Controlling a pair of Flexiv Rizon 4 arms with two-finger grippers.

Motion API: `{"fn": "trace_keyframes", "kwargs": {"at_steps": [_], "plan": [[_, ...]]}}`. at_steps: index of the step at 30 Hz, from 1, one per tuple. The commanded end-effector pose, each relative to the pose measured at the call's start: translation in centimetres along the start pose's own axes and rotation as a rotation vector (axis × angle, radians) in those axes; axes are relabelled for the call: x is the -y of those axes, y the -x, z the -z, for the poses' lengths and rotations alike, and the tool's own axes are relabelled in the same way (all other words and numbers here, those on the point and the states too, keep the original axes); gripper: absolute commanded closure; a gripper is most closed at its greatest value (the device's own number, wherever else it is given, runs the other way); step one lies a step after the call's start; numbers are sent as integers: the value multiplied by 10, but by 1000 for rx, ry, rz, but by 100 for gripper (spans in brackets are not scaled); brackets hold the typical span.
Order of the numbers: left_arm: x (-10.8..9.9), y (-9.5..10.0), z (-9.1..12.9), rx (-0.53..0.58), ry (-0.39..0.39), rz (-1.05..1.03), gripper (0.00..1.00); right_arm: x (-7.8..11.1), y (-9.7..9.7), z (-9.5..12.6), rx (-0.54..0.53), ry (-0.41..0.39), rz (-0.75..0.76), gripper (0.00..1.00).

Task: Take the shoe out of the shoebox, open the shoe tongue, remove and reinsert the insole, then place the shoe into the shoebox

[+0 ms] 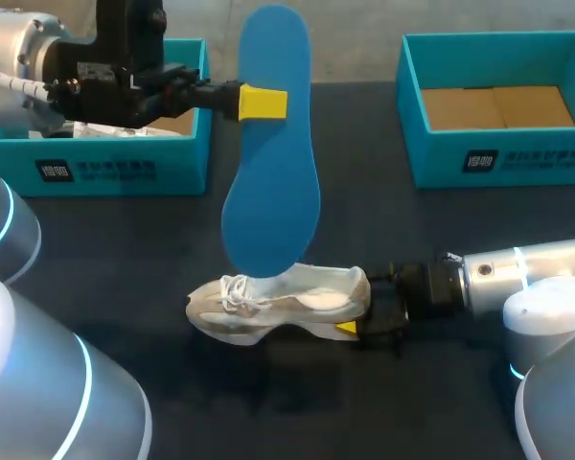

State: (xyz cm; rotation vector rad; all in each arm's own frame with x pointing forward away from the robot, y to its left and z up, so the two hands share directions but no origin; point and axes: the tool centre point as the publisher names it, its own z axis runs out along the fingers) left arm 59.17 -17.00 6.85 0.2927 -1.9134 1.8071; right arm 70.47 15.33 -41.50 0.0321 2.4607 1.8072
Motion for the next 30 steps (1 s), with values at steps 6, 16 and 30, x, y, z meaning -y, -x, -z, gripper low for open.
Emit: {"fn": "trace_keyframes", "kwargs": {"at_steps": [6,16,30], "plan": [[0,0,-1,1,2,1,100,2,-9,5,-5,-25,-9,0],[0,0,-1,1,2,1,100,4,-22,27,-21,-78,11,0],[0,0,-1,1,2,1,100,2,-36,53,-77,-239,11,0]]}}
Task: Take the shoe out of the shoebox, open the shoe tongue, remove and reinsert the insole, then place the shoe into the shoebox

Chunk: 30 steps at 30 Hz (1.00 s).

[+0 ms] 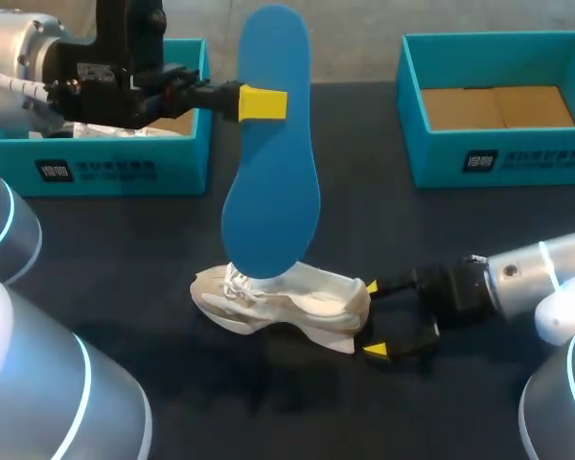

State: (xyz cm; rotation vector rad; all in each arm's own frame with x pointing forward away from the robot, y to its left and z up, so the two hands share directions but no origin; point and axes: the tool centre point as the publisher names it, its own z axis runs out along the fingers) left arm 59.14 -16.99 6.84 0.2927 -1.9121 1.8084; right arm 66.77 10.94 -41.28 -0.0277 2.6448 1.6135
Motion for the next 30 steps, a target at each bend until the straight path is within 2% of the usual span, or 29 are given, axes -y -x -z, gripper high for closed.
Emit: {"fn": "trace_keyframes", "kwargs": {"at_steps": [1,7,19,30], "plan": [[0,0,-1,1,3,1,100,-8,-4,10,-21,-84,0,0],[0,0,-1,1,3,1,100,-8,-12,16,-40,-179,3,0],[0,0,-1,1,3,1,100,-7,-22,37,-37,-281,-15,0],[0,0,-1,1,3,1,100,-18,-15,38,-22,-461,-34,0]]}}
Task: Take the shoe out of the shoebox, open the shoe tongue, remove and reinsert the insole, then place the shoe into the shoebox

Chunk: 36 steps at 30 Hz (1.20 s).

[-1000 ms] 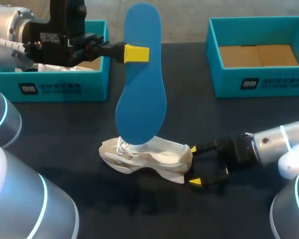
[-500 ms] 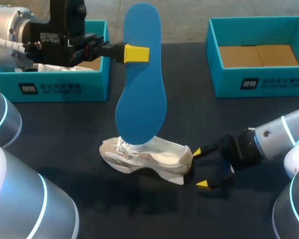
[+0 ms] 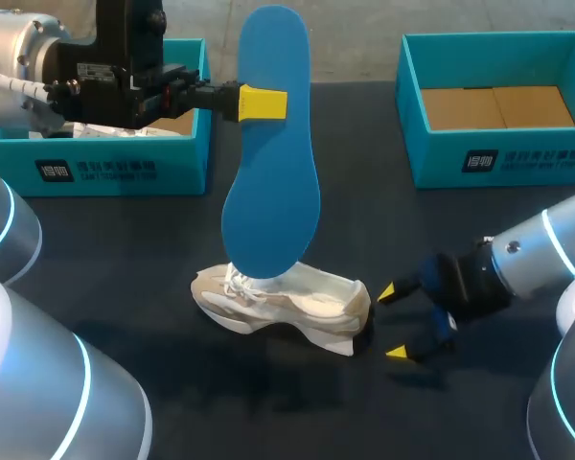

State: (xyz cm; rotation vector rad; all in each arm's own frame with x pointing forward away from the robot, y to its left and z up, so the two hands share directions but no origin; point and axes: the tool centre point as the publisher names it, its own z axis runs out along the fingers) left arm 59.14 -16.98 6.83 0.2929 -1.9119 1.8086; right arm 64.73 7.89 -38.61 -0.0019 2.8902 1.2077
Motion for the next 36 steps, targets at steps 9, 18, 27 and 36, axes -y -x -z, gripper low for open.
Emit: {"fn": "trace_keyframes", "kwargs": {"at_steps": [9,18,27,36], "plan": [[0,0,-1,1,4,1,100,-15,16,2,45,-291,-95,0],[0,0,-1,1,4,1,100,-21,24,6,91,-433,-210,0],[0,0,-1,1,4,1,100,-26,28,10,135,-535,-273,0],[0,0,-1,1,4,1,100,-26,28,10,135,-535,-273,0]]}}
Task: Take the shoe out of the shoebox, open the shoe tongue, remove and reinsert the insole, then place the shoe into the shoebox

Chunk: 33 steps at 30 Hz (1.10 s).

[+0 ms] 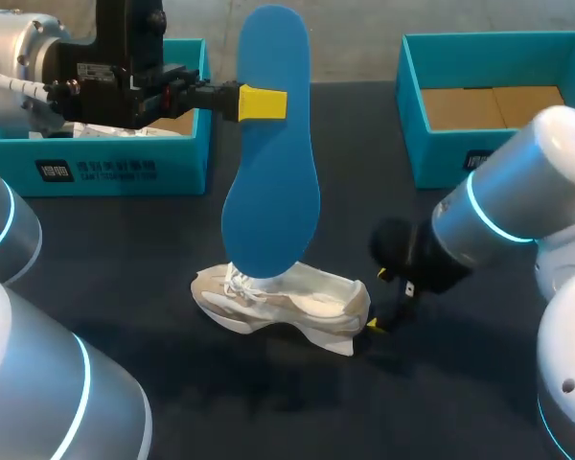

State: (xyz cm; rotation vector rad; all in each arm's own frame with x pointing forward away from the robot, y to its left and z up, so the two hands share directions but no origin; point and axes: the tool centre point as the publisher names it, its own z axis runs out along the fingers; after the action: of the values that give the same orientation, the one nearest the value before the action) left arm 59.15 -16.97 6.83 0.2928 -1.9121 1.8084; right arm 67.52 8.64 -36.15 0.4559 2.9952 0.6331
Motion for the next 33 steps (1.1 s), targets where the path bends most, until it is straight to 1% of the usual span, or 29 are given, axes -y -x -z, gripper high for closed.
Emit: {"fn": "trace_keyframes", "kwargs": {"at_steps": [1,2,4,5,7,9,15,17,22,24,26,33], "plan": [[0,0,-1,1,3,1,100,-8,-2,0,4,-178,-5,0],[0,0,-1,1,3,1,100,-11,-2,0,10,-201,-9,0],[0,0,-1,1,3,1,100,-17,-3,1,5,-217,-22,0],[0,0,-1,1,3,1,100,-20,-3,2,5,-246,-36,0],[0,0,-1,1,3,1,100,-23,-3,2,-8,-269,-53,0],[0,0,-1,1,3,1,100,-28,-5,3,1,-302,-61,0],[0,0,-1,1,3,1,100,-31,-6,2,19,-429,-132,0],[0,0,-1,1,3,1,100,-32,-5,2,24,-441,-138,0],[0,0,-1,1,3,1,100,-40,-7,2,23,-517,-155,0],[0,0,-1,1,3,1,100,-42,-8,1,20,-520,-149,0],[0,0,-1,1,3,1,100,-43,-8,2,21,-543,-157,0],[0,0,-1,1,3,1,100,-43,-10,2,29,-549,-162,0]]}}
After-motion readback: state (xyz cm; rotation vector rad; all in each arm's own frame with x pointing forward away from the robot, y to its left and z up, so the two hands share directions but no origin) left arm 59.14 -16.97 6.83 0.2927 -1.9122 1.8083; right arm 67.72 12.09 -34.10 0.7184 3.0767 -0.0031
